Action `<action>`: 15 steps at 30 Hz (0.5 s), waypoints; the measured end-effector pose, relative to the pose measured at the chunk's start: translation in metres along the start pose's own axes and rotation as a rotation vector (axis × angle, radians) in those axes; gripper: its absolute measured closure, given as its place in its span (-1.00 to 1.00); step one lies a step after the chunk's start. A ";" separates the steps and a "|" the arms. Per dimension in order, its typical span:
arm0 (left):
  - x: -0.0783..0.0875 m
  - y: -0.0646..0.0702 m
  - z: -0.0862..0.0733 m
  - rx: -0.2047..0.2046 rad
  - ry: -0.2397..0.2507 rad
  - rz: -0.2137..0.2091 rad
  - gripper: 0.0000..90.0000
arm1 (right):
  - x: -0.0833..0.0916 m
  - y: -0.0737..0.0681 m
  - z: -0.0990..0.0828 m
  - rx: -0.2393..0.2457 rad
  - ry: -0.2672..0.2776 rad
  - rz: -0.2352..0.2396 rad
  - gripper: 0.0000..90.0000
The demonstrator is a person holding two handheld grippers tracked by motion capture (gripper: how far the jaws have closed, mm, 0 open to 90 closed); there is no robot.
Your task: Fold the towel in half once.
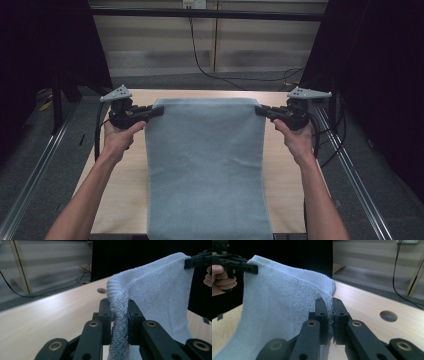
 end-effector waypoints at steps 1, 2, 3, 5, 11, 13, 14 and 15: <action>0.000 0.000 0.006 -0.001 0.007 0.002 0.73 | 0.002 0.001 0.006 0.002 0.010 -0.004 0.90; 0.000 0.000 0.012 -0.002 0.013 0.002 0.73 | 0.004 0.003 0.012 0.003 0.018 -0.011 0.90; 0.000 0.001 0.018 -0.007 0.018 0.002 0.73 | 0.006 0.004 0.018 0.005 0.025 -0.015 0.90; -0.002 0.001 0.029 -0.007 0.022 -0.004 0.73 | 0.010 0.006 0.030 0.009 0.040 -0.025 0.90; -0.003 0.005 0.057 -0.034 0.045 0.020 0.73 | 0.022 0.005 0.071 0.054 0.096 -0.046 0.90; -0.001 0.007 0.054 -0.037 0.023 0.016 0.73 | 0.026 0.005 0.072 0.048 0.110 -0.045 0.90; 0.000 0.008 0.051 -0.038 0.016 0.012 0.73 | 0.028 0.004 0.068 0.038 0.113 -0.035 0.90; 0.001 0.010 0.046 -0.044 0.010 0.007 0.73 | 0.028 0.003 0.064 0.039 0.111 -0.028 0.90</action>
Point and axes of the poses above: each handheld gripper's, and its own axes: x roughly backward along the jaws, z roughly out of its top, y roughly to its right, the point moved 10 cm from there along -x, roughly forward along the jaws, and after that the axes turned 1 degree about -z, right-handed, at the moved point
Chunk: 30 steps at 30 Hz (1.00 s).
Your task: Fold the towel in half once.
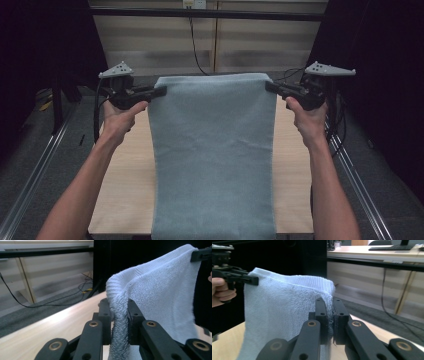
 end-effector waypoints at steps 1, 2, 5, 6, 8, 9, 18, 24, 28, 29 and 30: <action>0.002 0.003 -0.006 -0.006 -0.009 -0.004 0.73 | 0.002 -0.002 -0.007 0.005 -0.008 0.005 0.90; 0.004 0.007 -0.014 -0.014 -0.017 -0.010 0.73 | 0.004 -0.006 -0.014 0.010 -0.018 0.013 0.90; 0.012 0.019 -0.033 -0.007 -0.015 -0.036 0.73 | 0.014 -0.020 -0.038 0.001 -0.029 0.052 0.90; 0.015 0.024 -0.040 -0.010 -0.017 -0.041 0.73 | 0.016 -0.023 -0.044 0.003 -0.034 0.057 0.90; 0.022 0.033 -0.054 -0.002 -0.024 -0.062 0.73 | 0.024 -0.032 -0.059 0.003 -0.049 0.077 0.90; 0.025 0.037 -0.062 -0.002 -0.036 -0.068 0.73 | 0.028 -0.037 -0.066 0.006 -0.057 0.083 0.90; 0.056 0.085 -0.144 0.045 -0.135 -0.142 0.73 | 0.056 -0.081 -0.143 -0.028 -0.132 0.154 0.90; 0.070 0.113 -0.209 0.104 -0.236 -0.180 0.73 | 0.076 -0.112 -0.195 -0.041 -0.242 0.174 0.90; 0.066 0.126 -0.259 0.137 -0.362 -0.205 0.73 | 0.079 -0.127 -0.242 -0.064 -0.364 0.188 0.90; 0.063 0.127 -0.270 0.153 -0.392 -0.206 0.73 | 0.077 -0.129 -0.257 -0.069 -0.405 0.188 0.90; 0.060 0.126 -0.281 0.160 -0.435 -0.205 0.73 | 0.075 -0.130 -0.271 -0.073 -0.443 0.190 0.90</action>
Point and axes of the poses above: each handheld gripper's, and its own axes: x roughly backward along the jaws, z roughly out of its top, y roughly to its right, the point moved 10 cm from there along -x, roughly forward along the jaws, and after that the axes turned 1 degree about -z, right-handed, at the moved point
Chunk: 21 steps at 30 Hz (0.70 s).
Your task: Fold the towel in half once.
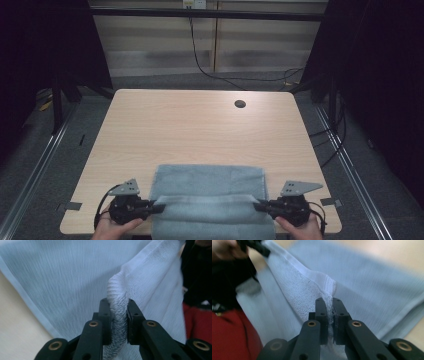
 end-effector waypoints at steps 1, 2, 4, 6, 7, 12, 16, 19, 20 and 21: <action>-0.003 -0.001 -0.002 -0.003 -0.008 0.003 0.73 | -0.007 0.001 -0.010 -0.010 -0.033 0.000 0.90; -0.004 -0.001 -0.002 -0.010 -0.014 0.002 0.73 | -0.015 0.003 -0.019 -0.017 -0.068 -0.002 0.90; -0.007 -0.008 0.003 -0.025 -0.010 0.028 0.73 | -0.022 0.008 -0.025 -0.003 -0.121 -0.037 0.90; -0.010 -0.018 0.009 -0.020 0.004 0.052 0.74 | -0.029 0.016 -0.024 -0.009 -0.127 -0.040 0.90; -0.011 -0.026 0.014 -0.032 0.006 0.082 0.74 | -0.032 0.020 -0.022 -0.027 -0.122 -0.031 0.90; -0.021 -0.075 0.048 -0.034 0.032 0.163 0.74 | -0.054 0.053 0.006 -0.014 -0.113 -0.084 0.91; -0.032 -0.116 0.077 -0.011 0.046 0.197 0.75 | -0.075 0.087 0.034 -0.020 -0.113 -0.148 0.91; -0.040 -0.144 0.099 0.006 0.061 0.240 0.75 | -0.091 0.120 0.056 -0.055 -0.088 -0.182 0.91; -0.042 -0.150 0.103 0.000 0.059 0.253 0.75 | -0.096 0.131 0.064 -0.063 -0.076 -0.194 0.91; -0.045 -0.156 0.109 0.002 0.056 0.266 0.75 | -0.100 0.138 0.069 -0.071 -0.072 -0.207 0.91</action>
Point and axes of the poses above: each handheld gripper's, and its own axes: x roughly backward along the jaws, z roughly out of its top, y roughly to its right, the point moved 10 cm from there along -x, roughly forward along the jaws, and after that the axes turned 1 degree about -z, right-handed, at the moved point
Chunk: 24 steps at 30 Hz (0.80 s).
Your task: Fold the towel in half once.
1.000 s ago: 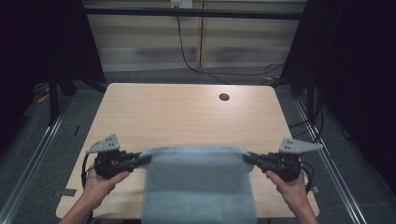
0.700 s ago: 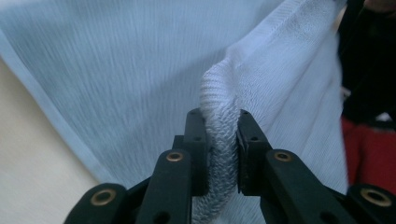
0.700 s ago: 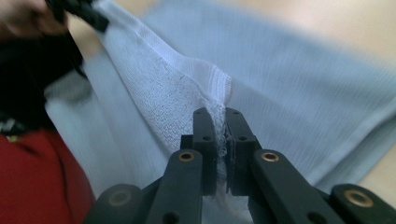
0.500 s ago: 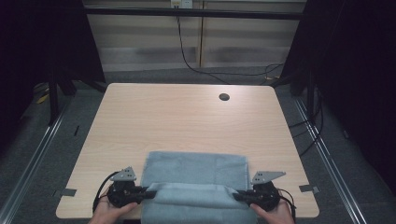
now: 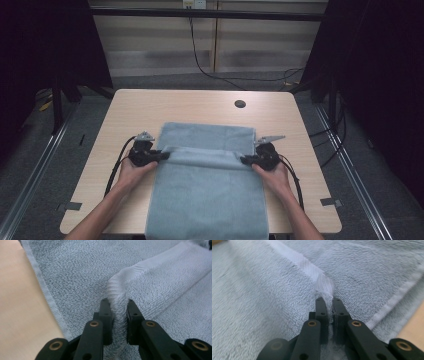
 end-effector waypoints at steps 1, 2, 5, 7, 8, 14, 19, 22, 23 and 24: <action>-0.005 -0.008 0.006 0.001 0.008 0.016 0.75 | -0.006 0.007 0.007 -0.006 0.002 -0.014 0.91; -0.008 -0.011 0.009 0.019 0.014 0.013 0.75 | -0.012 0.016 0.016 -0.016 0.009 -0.032 0.91; -0.016 -0.029 0.021 0.040 0.030 0.043 0.75 | -0.024 0.028 0.031 -0.041 0.012 -0.065 0.91; -0.023 -0.040 0.029 0.058 0.052 0.056 0.75 | -0.032 0.035 0.039 -0.060 0.024 -0.084 0.91; -0.025 -0.043 0.031 0.069 0.060 0.055 0.75 | -0.034 0.038 0.043 -0.070 0.032 -0.099 0.91; -0.016 -0.047 0.051 0.093 0.101 0.055 0.75 | -0.035 0.043 0.057 -0.113 0.079 -0.094 0.91; 0.041 -0.025 0.099 0.047 0.242 -0.002 0.75 | 0.024 0.033 0.107 -0.096 0.290 -0.022 0.90; 0.079 0.001 0.119 -0.009 0.308 -0.027 0.75 | 0.072 0.019 0.130 -0.047 0.388 0.000 0.90; 0.095 0.013 0.124 -0.032 0.337 -0.041 0.74 | 0.089 0.013 0.134 -0.030 0.417 0.009 0.90; 0.105 0.021 0.126 -0.042 0.353 -0.053 0.74 | 0.108 0.004 0.137 -0.007 0.446 0.022 0.90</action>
Point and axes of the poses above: each handheld gripper's, and its own axes: x roughly backward along the jaws, z roughly out of its top, y roughly to its right, the point moved 10 cm from there along -x, roughly forward along the jaws, and after that the axes turned 1 degree about -z, right-handed, at the moved point
